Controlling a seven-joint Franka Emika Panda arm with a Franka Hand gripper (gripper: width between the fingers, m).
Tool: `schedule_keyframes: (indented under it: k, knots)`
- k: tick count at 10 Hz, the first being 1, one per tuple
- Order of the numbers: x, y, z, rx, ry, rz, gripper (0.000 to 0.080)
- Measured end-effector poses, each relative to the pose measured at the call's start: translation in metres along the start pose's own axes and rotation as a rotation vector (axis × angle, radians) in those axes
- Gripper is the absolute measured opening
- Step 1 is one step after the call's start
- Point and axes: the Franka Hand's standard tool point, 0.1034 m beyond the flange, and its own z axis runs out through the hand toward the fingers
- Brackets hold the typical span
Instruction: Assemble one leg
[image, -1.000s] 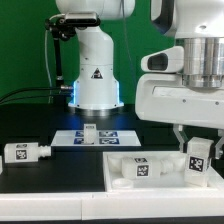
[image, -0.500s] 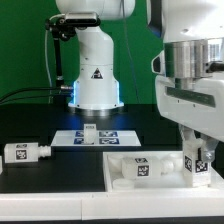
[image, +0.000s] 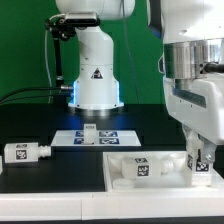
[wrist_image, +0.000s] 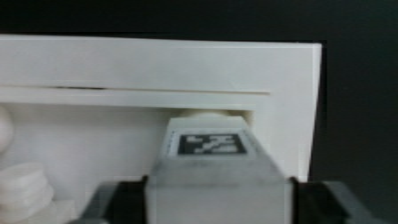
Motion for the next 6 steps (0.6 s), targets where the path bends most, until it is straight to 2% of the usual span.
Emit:
schedule_keyframes:
  k: [1, 2, 3, 6]
  knots:
    - [-0.0013, -0.0024, -0.0005, 0.013, 0.003, -0.196, 0.0526]
    - [-0.0032, -0.0044, -0.0008, 0.023, 0.006, -0.383, 0.0627]
    - [-0.0049, -0.0039, -0.0004, 0.023, 0.004, -0.568, 0.0643]
    - [-0.0030, -0.0027, -0.0001, 0.023, 0.012, -0.764, 0.0649]
